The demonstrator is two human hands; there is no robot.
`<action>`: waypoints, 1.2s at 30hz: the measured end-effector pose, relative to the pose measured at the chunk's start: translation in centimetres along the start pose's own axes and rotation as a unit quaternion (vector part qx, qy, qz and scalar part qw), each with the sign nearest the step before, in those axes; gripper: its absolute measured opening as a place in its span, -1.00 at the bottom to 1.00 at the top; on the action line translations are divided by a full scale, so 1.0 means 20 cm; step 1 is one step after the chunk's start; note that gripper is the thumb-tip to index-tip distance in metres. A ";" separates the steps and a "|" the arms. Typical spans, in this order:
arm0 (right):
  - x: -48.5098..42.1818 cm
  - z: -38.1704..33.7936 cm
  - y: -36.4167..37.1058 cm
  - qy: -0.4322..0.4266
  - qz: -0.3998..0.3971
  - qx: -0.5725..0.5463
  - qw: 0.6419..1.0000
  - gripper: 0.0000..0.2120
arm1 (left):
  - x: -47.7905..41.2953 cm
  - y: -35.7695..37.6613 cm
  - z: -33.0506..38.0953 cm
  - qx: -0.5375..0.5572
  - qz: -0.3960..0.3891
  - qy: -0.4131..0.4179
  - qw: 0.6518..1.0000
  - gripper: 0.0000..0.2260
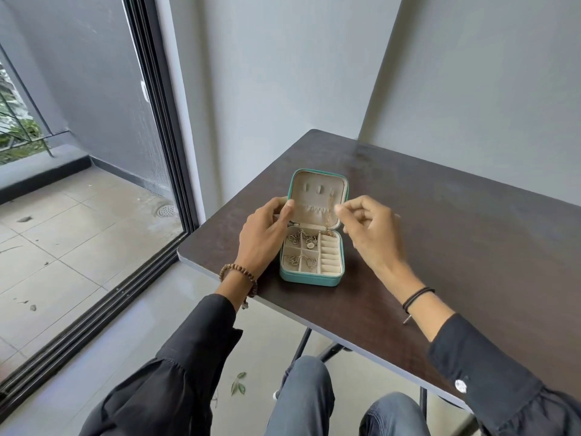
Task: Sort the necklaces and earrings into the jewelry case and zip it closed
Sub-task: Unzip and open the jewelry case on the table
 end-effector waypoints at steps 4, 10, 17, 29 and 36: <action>-0.01 -0.04 0.03 -0.010 -0.001 0.063 0.998 -0.83 | 0.00 0.00 -0.01 0.021 0.004 0.015 1.000 -0.74; -0.02 -0.11 0.05 0.018 0.017 0.133 0.991 -0.69 | 0.00 0.00 -0.02 0.058 0.008 0.031 0.998 -0.69; -0.02 -0.16 0.05 0.063 0.024 0.144 0.987 -0.77 | -0.02 0.00 -0.03 0.071 0.004 0.040 0.997 -0.70; -0.01 -0.18 0.07 0.063 0.026 0.173 0.982 -0.74 | -0.02 0.01 -0.04 0.086 0.003 0.021 0.996 -0.71; 0.02 -0.18 0.06 0.036 0.027 0.218 0.975 -0.71 | -0.03 0.01 -0.05 0.063 0.012 0.034 0.997 -0.71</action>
Point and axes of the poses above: each hand's wrist, its own x-axis away from the middle knuckle, its own y-axis out of the palm, z = x × y, the point moved 5 cm from there along -x, towards the middle knuckle, and after that the axes turned 2 degrees about -z, right-handed, at the moved point
